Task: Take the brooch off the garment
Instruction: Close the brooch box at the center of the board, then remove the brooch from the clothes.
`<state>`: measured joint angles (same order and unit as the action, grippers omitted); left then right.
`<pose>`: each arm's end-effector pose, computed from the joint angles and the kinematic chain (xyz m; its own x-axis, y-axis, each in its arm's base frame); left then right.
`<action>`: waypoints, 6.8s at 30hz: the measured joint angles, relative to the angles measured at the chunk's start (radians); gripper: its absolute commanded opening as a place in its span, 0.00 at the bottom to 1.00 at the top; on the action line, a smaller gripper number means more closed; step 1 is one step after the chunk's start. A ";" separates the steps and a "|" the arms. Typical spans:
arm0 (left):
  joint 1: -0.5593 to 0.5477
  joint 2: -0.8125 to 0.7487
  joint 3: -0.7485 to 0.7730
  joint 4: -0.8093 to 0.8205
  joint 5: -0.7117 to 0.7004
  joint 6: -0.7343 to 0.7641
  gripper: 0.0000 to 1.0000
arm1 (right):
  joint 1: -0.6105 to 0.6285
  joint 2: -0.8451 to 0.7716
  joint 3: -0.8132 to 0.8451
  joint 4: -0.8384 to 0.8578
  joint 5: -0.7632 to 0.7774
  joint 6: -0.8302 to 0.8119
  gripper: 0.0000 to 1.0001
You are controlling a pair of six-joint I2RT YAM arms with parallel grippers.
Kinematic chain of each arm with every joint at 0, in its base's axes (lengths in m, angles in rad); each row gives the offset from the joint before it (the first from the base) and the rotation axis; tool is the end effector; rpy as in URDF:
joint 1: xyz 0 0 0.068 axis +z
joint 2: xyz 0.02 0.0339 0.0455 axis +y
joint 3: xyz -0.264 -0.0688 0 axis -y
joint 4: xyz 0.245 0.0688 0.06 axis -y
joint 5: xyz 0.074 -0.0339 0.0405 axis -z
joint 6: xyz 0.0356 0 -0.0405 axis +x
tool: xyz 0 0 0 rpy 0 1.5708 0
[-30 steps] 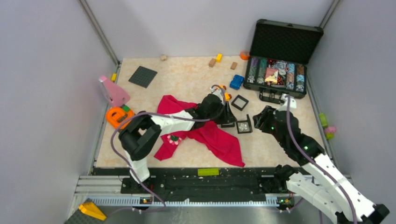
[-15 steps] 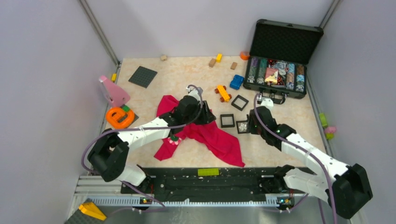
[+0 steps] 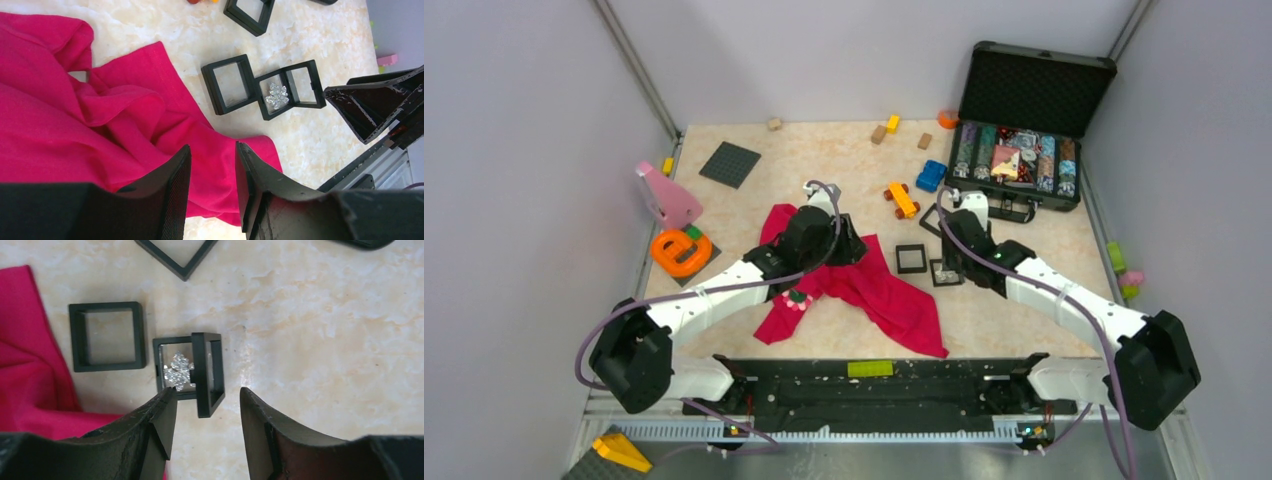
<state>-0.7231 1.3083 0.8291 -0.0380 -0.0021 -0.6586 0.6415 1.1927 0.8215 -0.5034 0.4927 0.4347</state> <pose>0.2188 -0.1930 0.2545 -0.6973 -0.2008 -0.6880 0.2953 0.7941 -0.5311 0.2025 0.1302 0.2451 -0.6773 -0.0427 -0.7345 0.0011 0.9983 -0.0591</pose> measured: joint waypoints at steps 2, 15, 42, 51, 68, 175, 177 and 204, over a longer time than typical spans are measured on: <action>0.003 -0.002 -0.002 -0.008 -0.003 0.004 0.42 | 0.000 0.012 0.000 -0.014 0.019 -0.008 0.46; 0.007 -0.002 -0.013 -0.021 -0.006 0.008 0.42 | 0.000 0.058 0.000 -0.024 0.010 -0.034 0.30; 0.017 -0.002 -0.035 -0.027 -0.006 0.009 0.42 | 0.000 0.142 -0.043 0.071 -0.159 0.016 0.84; 0.020 -0.027 -0.039 -0.035 -0.006 0.015 0.42 | -0.019 0.152 -0.042 0.075 -0.167 0.012 0.88; 0.039 -0.059 -0.053 -0.046 -0.006 0.035 0.42 | -0.084 0.299 -0.042 0.114 -0.196 -0.015 0.87; 0.668 -0.417 -0.406 0.502 0.969 -0.391 0.00 | 0.219 0.147 -0.067 0.726 -1.000 0.043 0.66; 0.664 -0.415 -0.404 0.521 0.984 -0.414 0.00 | 0.219 0.152 -0.079 0.803 -1.020 0.081 0.65; 0.623 -0.417 -0.372 0.626 1.020 -0.507 0.00 | 0.219 0.315 -0.107 1.256 -1.085 0.366 0.38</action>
<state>-0.0998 0.8913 0.4572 0.5884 1.0176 -1.1656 0.8608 1.5082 0.7147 0.7528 -0.5926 0.8009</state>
